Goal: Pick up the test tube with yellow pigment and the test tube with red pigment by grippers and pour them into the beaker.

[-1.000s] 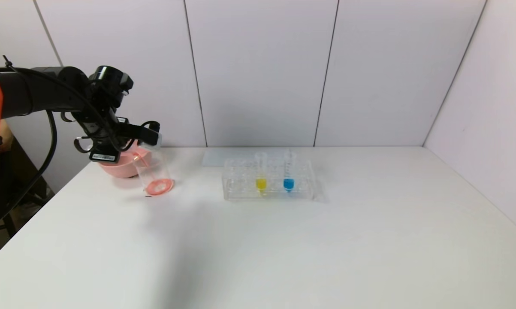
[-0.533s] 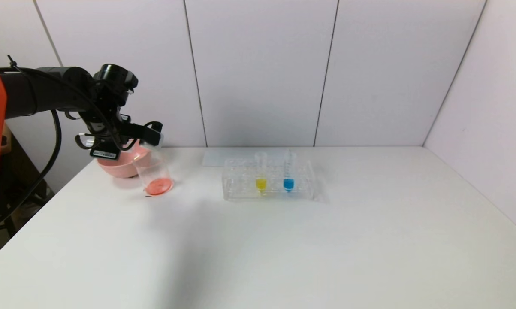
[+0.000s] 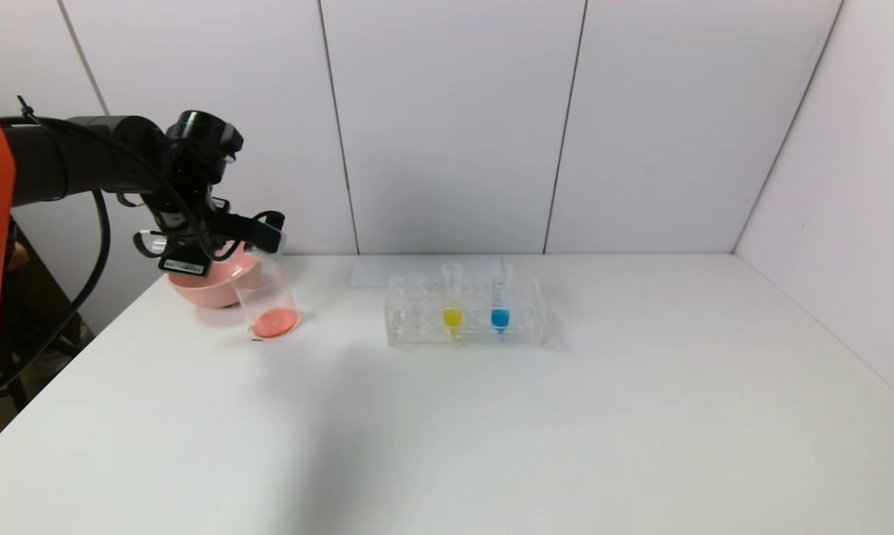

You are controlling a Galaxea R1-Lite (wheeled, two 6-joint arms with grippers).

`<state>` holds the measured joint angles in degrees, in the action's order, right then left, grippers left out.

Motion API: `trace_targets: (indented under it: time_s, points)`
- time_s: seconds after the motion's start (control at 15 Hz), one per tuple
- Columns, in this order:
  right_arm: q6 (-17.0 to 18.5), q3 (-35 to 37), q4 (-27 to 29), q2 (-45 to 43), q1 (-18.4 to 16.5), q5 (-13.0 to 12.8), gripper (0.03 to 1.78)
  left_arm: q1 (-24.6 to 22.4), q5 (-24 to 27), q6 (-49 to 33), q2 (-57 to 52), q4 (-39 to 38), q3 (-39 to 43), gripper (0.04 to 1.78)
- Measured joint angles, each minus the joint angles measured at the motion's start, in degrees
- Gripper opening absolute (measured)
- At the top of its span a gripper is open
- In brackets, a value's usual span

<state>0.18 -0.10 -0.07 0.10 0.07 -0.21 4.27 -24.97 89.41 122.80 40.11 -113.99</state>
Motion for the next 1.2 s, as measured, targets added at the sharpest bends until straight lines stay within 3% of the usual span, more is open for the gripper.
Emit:
trace_targets:
  time_s: [1.2]
  points:
    - [0.0, 0.0, 0.0, 0.0, 0.0, 0.0, 1.7, 0.1, -0.9, 0.0, -0.5, 0.8, 0.5, 0.47]
